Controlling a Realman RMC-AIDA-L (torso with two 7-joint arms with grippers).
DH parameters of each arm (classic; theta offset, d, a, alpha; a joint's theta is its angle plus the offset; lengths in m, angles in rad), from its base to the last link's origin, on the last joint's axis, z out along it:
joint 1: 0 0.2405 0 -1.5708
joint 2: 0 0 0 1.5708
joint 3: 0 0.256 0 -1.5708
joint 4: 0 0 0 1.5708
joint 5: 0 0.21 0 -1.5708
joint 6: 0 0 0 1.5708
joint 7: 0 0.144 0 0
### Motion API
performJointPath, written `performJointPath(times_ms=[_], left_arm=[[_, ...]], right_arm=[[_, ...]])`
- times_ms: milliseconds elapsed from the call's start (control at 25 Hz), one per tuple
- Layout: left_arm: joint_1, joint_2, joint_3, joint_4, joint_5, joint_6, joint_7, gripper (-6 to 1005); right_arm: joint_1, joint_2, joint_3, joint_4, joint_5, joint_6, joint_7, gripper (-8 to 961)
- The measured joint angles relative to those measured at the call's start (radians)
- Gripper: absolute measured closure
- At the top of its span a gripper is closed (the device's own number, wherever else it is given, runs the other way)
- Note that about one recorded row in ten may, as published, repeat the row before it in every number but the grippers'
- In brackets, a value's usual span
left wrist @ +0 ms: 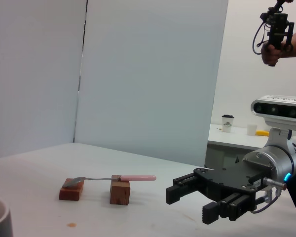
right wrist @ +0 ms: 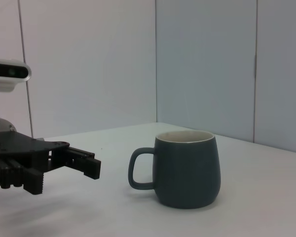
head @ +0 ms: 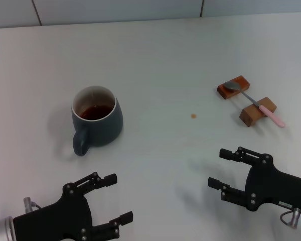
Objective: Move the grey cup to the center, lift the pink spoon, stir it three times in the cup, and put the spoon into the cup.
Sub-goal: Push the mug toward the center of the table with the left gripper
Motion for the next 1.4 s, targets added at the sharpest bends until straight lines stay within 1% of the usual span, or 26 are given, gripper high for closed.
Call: performJointPath(times_ms=[1040,1320,1400], left_arm=[[-0.001,-0.002,-0.002,0.002,0.0,-0.01,-0.004,260],[0.001,-0.001,-0.015,0.008,-0.002,-0.012,-0.009,280],[0.001,-0.001,-0.015,0.008,-0.002,-0.012,-0.009,372]], right_arm=[[0.002,0.0,0.0,0.0,0.0,-0.001,0.0,265],[0.003,0.001,0.0,0.0,0.0,-0.002,0.0,265],[0.003,0.002,0.0,0.0,0.0,-0.002,0.0,265]])
